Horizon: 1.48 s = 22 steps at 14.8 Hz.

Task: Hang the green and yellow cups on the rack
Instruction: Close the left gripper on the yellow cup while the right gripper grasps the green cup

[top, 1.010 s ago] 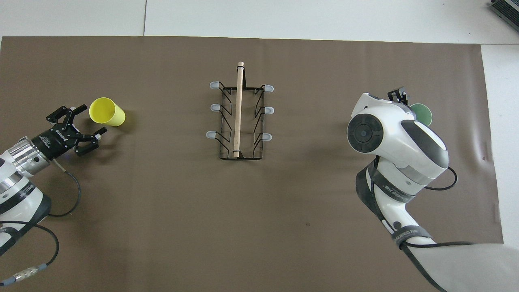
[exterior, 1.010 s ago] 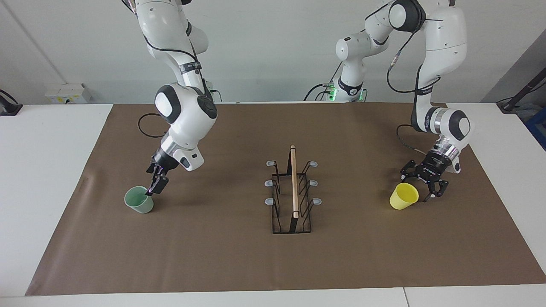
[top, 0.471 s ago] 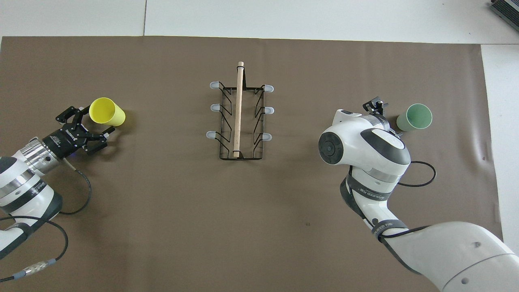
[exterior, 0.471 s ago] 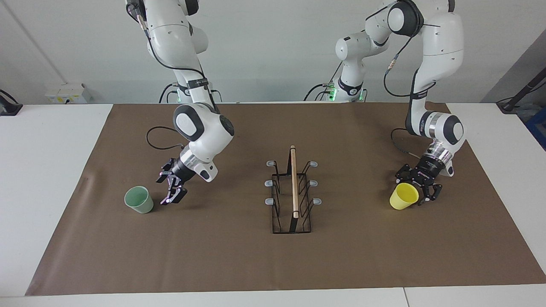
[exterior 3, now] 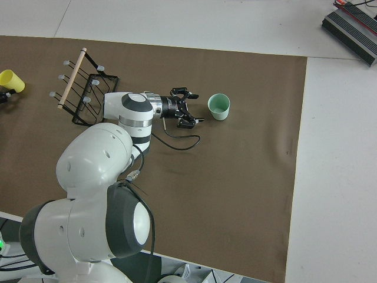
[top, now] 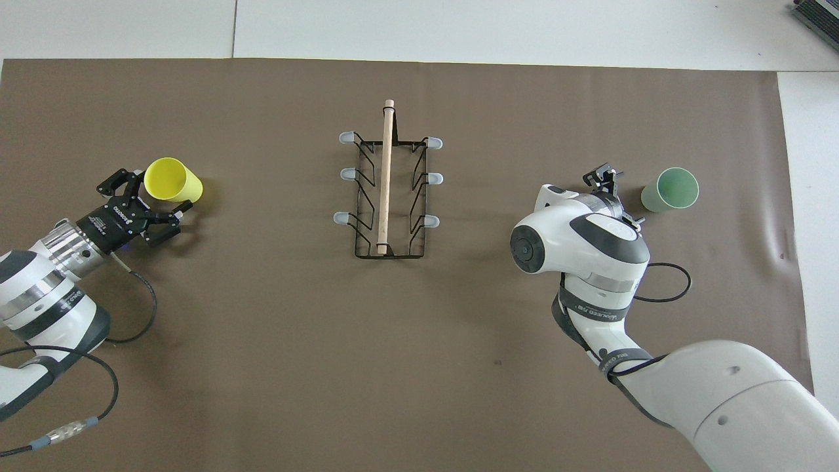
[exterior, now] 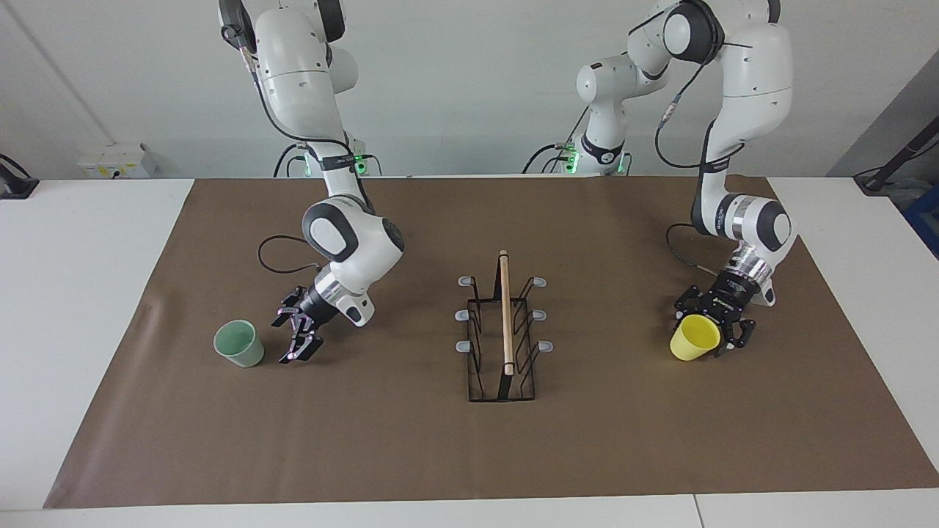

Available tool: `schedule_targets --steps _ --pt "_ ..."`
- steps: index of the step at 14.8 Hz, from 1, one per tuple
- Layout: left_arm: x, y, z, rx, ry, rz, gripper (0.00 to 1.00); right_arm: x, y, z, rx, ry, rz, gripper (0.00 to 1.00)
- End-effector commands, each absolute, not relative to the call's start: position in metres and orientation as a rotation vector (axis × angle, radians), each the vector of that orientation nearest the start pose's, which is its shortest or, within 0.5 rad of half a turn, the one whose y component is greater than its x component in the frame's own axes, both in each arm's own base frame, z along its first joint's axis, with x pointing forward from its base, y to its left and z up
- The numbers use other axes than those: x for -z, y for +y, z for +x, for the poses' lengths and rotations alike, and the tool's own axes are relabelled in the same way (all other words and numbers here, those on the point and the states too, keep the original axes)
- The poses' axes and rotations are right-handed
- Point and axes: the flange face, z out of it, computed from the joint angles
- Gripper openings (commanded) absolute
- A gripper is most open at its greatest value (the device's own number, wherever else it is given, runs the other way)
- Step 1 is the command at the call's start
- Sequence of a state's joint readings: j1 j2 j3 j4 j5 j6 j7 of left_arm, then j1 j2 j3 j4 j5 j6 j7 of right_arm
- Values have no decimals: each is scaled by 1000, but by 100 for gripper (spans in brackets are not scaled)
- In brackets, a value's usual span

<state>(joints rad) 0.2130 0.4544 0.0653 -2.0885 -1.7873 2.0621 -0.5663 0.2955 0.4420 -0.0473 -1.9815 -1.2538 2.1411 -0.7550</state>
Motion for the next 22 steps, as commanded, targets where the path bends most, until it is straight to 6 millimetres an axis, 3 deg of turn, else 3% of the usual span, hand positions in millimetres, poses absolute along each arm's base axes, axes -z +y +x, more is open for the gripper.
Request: schedule_targets --steps 1,6,10,17,22 --pt "-206 104 573 496 1739 828 100 -229 93 585 539 1787 1283 100" --pt "-204 98 576 480 1745 833 100 -216 67 576 509 1719 1353 100" --pt "-205 90 582 472 1747 827 100 -213 49 577 481 1719 1305 100" --pt "-204 85 588 468 1747 821 100 -212 35 581 471 1741 1199 100" --pt "-204 86 588 466 1748 821 93 -211 26 583 462 1757 1155 100"
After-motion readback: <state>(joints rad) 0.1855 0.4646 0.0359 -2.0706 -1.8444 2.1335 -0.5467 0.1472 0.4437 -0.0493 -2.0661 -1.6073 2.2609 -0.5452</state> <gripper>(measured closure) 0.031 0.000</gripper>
